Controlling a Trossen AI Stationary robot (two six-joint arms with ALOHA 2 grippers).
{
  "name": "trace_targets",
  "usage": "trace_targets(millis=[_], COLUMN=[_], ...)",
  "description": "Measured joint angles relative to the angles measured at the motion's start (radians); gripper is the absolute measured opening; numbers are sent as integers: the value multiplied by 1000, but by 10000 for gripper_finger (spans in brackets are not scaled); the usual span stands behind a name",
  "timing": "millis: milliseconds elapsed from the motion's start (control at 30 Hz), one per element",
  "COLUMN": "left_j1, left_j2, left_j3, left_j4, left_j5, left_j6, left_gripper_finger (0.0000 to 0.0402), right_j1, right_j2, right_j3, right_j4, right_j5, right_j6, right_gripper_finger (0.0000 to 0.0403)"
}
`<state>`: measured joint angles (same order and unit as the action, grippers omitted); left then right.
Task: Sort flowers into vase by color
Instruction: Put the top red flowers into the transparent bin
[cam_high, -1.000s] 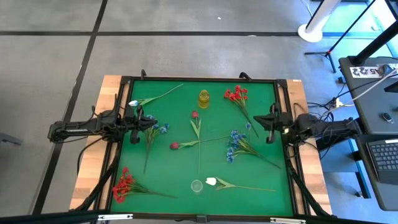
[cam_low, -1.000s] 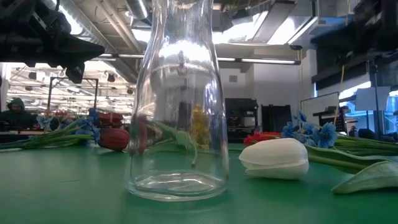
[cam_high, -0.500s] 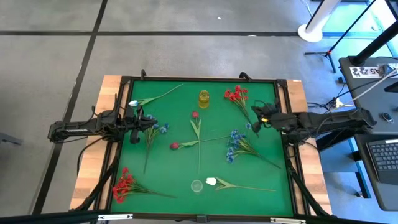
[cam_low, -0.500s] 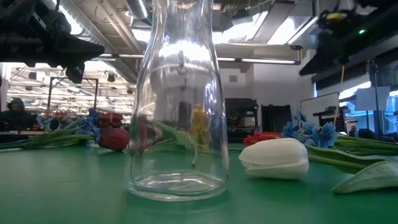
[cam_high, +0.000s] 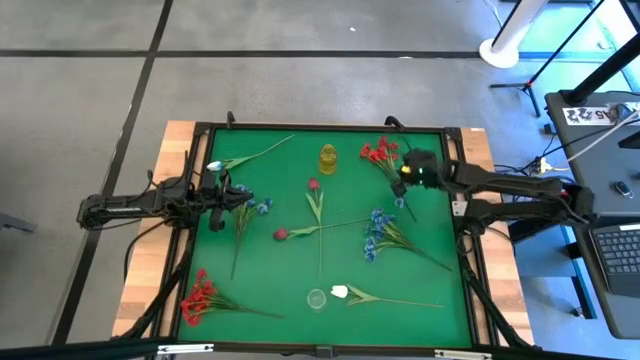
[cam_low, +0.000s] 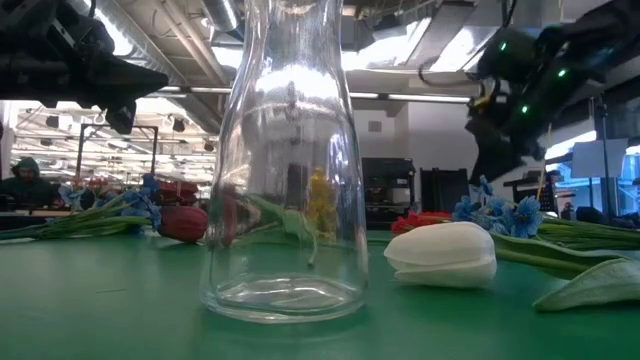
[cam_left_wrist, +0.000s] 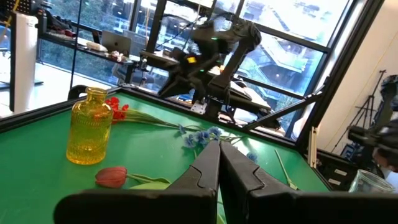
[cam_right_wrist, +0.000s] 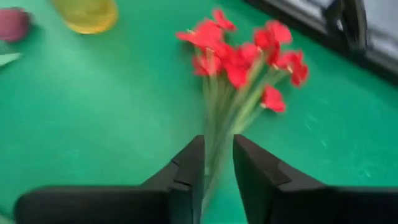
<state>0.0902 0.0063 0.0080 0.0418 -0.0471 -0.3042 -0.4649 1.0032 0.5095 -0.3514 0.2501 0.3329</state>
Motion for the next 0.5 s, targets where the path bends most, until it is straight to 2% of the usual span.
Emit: trace_targets(millis=[100, 200, 500], left_j1=[0, 0, 0], left_j2=[0, 0, 0], left_j3=[0, 0, 0], left_j4=[0, 0, 0], left_j5=[0, 0, 0], left_j6=[0, 0, 0], left_gripper_finger=[0, 0, 0], right_j1=[-135, -215, -236], right_j2=[35, 78, 187], right_j3=[0, 0, 6], right_j4=[1, 14, 127], right_j5=[-142, -249, -324], right_j6=[-33, -76, -124], right_gripper_finger=[108, 126, 202])
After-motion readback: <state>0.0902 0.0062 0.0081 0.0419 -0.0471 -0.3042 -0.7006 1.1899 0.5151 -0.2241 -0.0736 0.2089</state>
